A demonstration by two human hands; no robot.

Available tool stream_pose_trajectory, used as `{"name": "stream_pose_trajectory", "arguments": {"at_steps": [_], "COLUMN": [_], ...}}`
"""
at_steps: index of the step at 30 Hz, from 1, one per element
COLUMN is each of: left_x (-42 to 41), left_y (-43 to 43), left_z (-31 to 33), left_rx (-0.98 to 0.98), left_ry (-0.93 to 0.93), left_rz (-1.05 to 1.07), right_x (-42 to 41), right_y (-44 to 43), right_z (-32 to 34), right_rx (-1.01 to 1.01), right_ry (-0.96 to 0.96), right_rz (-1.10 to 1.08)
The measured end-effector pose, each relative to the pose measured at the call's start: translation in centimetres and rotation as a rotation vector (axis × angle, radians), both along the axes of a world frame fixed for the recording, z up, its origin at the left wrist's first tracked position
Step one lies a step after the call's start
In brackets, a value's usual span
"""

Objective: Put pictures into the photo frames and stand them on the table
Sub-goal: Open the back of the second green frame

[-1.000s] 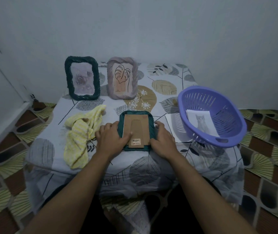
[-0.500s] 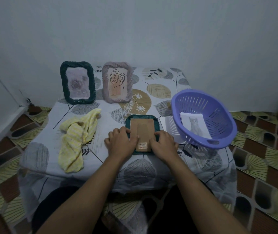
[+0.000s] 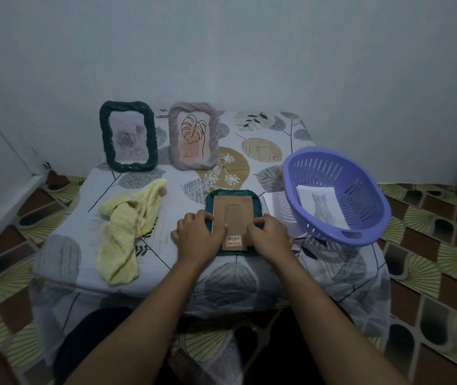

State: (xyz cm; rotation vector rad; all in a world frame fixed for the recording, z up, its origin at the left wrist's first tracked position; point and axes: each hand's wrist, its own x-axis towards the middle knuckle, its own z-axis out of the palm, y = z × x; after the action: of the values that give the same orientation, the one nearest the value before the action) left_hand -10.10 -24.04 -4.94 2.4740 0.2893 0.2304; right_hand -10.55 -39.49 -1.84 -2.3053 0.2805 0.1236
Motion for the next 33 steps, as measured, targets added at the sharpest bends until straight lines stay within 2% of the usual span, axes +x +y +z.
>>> {"name": "stream_pose_trajectory", "arguments": {"at_steps": [7,11,15,25,30,33], "left_x": [-0.1,-0.2,-0.2,-0.2,-0.2,-0.2], "left_y": [0.2,0.2,0.2,0.3,0.3,0.3], "left_z": [0.3,0.5,0.6,0.5,0.5,0.5], "left_rx": [-0.016,-0.053,-0.069,-0.076,-0.071,-0.067], "left_ry": [0.024,0.027,0.030,0.017,0.016,0.016], "left_rz": [-0.025,-0.031,-0.032,-0.032,-0.029,-0.031], "right_x": [0.5,0.5,0.5,1.8,0.7,0.8], "right_y": [0.1,0.8,1.1,0.3,0.7,0.7], "right_z": [0.5,0.6,0.8,-0.2,1.5,1.2], "right_rx": [0.026,0.152,0.128,0.263,0.347,0.335], "right_ry": [-0.029,-0.077,-0.043,-0.068,-0.084,-0.076], "right_rz": [-0.075,-0.143,-0.133,-0.160,-0.147,-0.138]}}
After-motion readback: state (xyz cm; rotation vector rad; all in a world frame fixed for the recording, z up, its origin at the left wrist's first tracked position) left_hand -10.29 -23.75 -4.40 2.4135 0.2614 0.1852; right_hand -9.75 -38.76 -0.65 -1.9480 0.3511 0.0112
